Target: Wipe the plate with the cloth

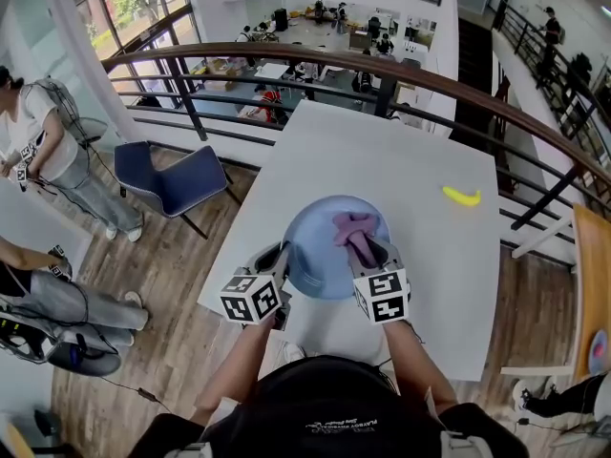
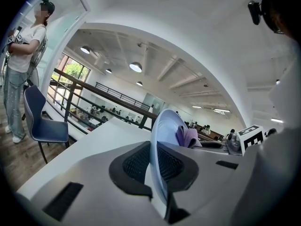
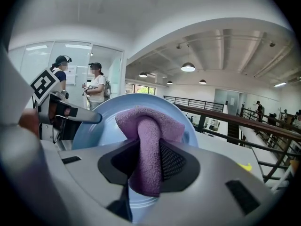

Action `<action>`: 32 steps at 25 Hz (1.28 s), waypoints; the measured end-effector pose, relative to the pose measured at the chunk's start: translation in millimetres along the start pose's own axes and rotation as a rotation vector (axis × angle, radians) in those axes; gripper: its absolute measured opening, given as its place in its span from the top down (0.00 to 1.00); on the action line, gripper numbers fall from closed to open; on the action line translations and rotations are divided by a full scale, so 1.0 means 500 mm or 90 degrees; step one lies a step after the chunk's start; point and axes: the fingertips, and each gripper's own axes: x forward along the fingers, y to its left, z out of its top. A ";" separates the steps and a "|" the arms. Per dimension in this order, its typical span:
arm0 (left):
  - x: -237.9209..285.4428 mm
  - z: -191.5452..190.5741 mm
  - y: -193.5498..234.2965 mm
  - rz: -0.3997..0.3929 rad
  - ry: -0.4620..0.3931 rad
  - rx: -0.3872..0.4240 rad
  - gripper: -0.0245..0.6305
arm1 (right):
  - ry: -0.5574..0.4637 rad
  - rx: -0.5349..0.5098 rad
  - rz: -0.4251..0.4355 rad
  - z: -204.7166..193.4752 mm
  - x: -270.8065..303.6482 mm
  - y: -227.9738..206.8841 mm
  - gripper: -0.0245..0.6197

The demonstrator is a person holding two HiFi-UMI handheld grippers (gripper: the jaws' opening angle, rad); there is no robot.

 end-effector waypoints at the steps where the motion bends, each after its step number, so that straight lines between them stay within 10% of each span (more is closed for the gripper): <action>1: 0.000 0.000 0.002 0.001 -0.001 -0.002 0.91 | 0.001 -0.001 -0.004 0.000 0.000 -0.005 0.79; 17: 0.006 -0.001 0.025 0.018 -0.010 -0.021 0.91 | 0.007 -0.008 -0.021 -0.009 0.010 -0.033 0.79; 32: 0.001 -0.006 0.034 0.030 -0.010 -0.030 0.92 | -0.028 -0.038 0.123 0.026 -0.012 0.131 0.79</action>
